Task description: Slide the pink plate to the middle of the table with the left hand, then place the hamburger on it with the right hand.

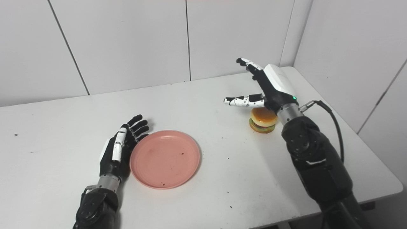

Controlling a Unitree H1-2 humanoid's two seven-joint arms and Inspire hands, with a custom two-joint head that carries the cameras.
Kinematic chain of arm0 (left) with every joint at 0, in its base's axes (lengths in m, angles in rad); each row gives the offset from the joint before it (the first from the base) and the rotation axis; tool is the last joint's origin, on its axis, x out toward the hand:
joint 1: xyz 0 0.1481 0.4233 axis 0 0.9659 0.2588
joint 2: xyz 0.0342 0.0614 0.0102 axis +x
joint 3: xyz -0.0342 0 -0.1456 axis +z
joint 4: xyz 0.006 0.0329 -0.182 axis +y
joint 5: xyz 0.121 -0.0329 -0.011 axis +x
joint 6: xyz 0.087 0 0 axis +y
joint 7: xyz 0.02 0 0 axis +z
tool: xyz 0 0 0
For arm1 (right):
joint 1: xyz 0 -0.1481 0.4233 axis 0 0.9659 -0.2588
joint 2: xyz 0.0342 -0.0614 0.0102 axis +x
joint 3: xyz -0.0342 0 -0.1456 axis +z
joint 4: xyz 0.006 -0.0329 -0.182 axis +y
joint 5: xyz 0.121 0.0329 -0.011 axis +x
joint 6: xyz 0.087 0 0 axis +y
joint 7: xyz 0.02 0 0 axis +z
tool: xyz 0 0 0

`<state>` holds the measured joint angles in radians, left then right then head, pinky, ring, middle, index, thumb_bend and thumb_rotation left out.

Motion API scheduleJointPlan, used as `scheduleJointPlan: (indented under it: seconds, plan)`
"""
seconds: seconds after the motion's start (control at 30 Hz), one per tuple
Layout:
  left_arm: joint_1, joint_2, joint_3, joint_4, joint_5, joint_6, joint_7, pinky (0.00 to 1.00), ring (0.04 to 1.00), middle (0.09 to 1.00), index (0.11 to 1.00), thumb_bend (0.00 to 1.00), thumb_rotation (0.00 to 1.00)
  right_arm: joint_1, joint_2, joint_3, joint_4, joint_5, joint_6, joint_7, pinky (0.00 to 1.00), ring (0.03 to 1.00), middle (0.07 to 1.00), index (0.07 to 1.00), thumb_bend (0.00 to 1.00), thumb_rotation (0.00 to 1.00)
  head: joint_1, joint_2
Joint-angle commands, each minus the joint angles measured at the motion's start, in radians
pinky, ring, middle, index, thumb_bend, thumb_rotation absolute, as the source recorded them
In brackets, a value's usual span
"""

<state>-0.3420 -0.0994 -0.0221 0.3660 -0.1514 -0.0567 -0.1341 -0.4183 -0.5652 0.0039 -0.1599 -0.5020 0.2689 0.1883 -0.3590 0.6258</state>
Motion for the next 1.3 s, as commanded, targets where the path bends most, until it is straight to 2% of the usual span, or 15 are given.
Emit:
scheduleJointPlan:
  seconds: [0.0,0.17,0.3,0.33,0.43,0.5,0.57,0.6,0.67,0.7,0.73,0.77,0.87,1.13,1.27]
  plan:
    - [0.006,0.004,0.007,0.036,-0.004,-0.004,-0.001,0.77,0.809,0.792,0.761,0.22,0.98,-0.047,-0.040,-0.014,0.014,-0.023,0.005,-0.002,0.76,0.846,0.864,0.856,0.78,0.41,0.001,-0.001]
    - [0.005,0.000,0.010,0.039,-0.004,-0.003,0.006,0.77,0.809,0.789,0.759,0.23,0.98,-0.055,-0.089,0.012,0.074,-0.064,0.031,0.030,0.72,0.842,0.882,0.862,0.81,0.43,-0.005,-0.003]
    - [0.008,-0.003,0.012,0.029,-0.006,0.012,0.009,0.77,0.806,0.786,0.756,0.22,0.97,-0.054,-0.100,0.017,0.104,-0.067,0.052,0.057,0.69,0.815,0.898,0.874,0.85,0.40,-0.005,-0.005]
    - [0.007,-0.001,0.011,0.033,-0.007,0.003,0.002,0.77,0.810,0.791,0.761,0.22,0.98,-0.052,-0.105,0.025,0.113,-0.079,0.050,0.061,0.56,0.696,0.899,0.878,0.85,0.39,-0.005,-0.005]
    - [0.006,0.003,0.009,0.041,-0.006,-0.013,-0.005,0.77,0.814,0.794,0.761,0.22,0.98,-0.047,-0.116,0.040,0.140,-0.103,0.040,0.064,0.53,0.679,0.896,0.880,0.87,0.40,-0.005,-0.003]
    - [0.007,0.002,0.009,0.039,-0.005,-0.012,-0.002,0.77,0.810,0.790,0.755,0.22,0.96,-0.046,-0.121,0.050,0.153,-0.120,0.040,0.067,0.67,0.807,0.899,0.879,0.88,0.40,-0.007,-0.002]
    - [0.009,0.000,0.009,0.036,0.000,-0.012,0.004,0.76,0.804,0.786,0.750,0.22,0.96,-0.045,-0.124,0.059,0.159,-0.132,0.043,0.071,0.67,0.810,0.901,0.880,0.88,0.40,-0.007,-0.001]
    - [0.009,0.000,0.008,0.033,0.002,-0.005,0.007,0.77,0.806,0.788,0.753,0.23,0.96,-0.045,-0.124,0.061,0.167,-0.131,0.045,0.075,0.56,0.711,0.907,0.885,0.89,0.40,-0.006,-0.002]
    - [0.010,-0.001,0.008,0.033,0.002,-0.001,0.008,0.77,0.808,0.790,0.756,0.23,0.96,-0.045,-0.125,0.068,0.179,-0.135,0.046,0.086,0.52,0.683,0.911,0.888,0.89,0.41,-0.006,0.000]
    - [0.010,-0.002,0.009,0.034,0.000,0.000,0.008,0.77,0.809,0.789,0.755,0.23,0.96,-0.046,-0.126,0.071,0.189,-0.134,0.041,0.090,0.54,0.703,0.911,0.888,0.89,0.41,-0.005,0.001]
    - [0.010,-0.002,0.009,0.036,-0.002,-0.002,0.006,0.77,0.809,0.789,0.755,0.23,0.96,-0.046,-0.125,0.073,0.198,-0.129,0.037,0.093,0.63,0.782,0.909,0.886,0.89,0.41,-0.005,0.001]
    - [0.010,-0.002,0.009,0.037,-0.004,-0.004,0.004,0.77,0.808,0.788,0.755,0.23,0.96,-0.046,-0.126,0.074,0.209,-0.127,0.031,0.094,0.68,0.817,0.910,0.886,0.89,0.41,-0.003,0.000]
    - [0.011,-0.002,0.009,0.036,-0.005,-0.002,0.003,0.77,0.809,0.792,0.760,0.23,0.96,-0.049,-0.129,0.084,0.242,-0.122,0.008,0.097,0.75,0.862,0.909,0.888,0.89,0.42,-0.002,0.001]
    - [0.014,-0.004,0.005,0.036,-0.003,-0.015,0.000,0.77,0.811,0.795,0.763,0.22,0.99,-0.047,-0.121,0.113,0.297,-0.106,0.004,0.108,0.75,0.868,0.921,0.906,0.90,0.42,0.001,0.006]
    - [0.016,-0.010,0.010,0.030,-0.002,-0.004,0.013,0.76,0.803,0.788,0.755,0.22,0.95,-0.044,-0.118,0.133,0.321,-0.105,-0.018,0.095,0.78,0.874,0.909,0.899,0.90,0.42,0.001,0.006]
